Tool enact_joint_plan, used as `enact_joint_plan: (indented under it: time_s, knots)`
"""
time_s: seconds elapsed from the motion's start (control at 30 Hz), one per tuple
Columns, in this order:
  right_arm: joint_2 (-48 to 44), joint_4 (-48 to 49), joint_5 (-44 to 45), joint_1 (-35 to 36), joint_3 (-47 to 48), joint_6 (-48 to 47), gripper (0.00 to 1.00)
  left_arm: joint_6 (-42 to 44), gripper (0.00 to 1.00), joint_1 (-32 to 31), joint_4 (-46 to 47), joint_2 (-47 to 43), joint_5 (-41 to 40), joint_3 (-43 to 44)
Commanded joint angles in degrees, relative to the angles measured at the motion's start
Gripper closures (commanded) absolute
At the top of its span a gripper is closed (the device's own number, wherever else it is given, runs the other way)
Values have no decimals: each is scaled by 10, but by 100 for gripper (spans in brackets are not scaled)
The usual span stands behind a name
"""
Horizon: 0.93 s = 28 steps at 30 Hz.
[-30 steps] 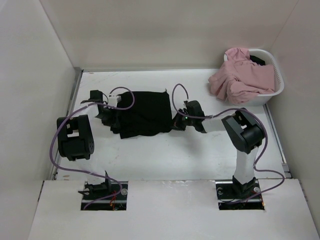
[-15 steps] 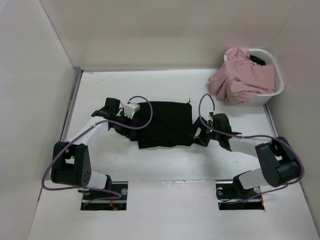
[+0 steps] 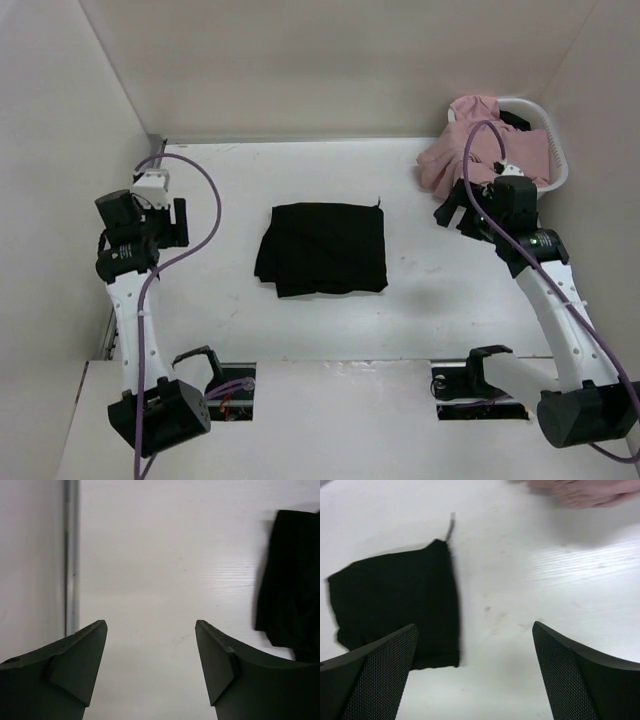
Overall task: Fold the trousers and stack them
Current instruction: Fold the trousers
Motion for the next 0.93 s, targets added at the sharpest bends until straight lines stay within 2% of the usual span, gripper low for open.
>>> enact_joint_plan:
  time_s: [0.0, 0.07, 0.17, 0.57, 0.8, 0.9]
  knots:
    - [-6, -103, 179, 36, 35, -51, 0, -19, 29, 38, -5, 13, -51, -17]
    - [-17, -93, 223, 43, 36, -42, 0, -31, 29, 65, -6, -1, -50, -33]
    - [-27, -95, 237, 47, 35, -27, 0, -50, 29, 85, -6, -28, -42, -59]
    - [-90, -117, 223, 43, 20, -44, 0, -85, 29, 82, -114, -154, -42, -69]
    - [-125, -123, 177, 49, 21, -53, 0, -43, 29, 80, -193, -204, -43, -58]
    - [-171, -125, 200, 56, 3, -51, 0, -30, 29, 78, -227, -230, -43, -49]
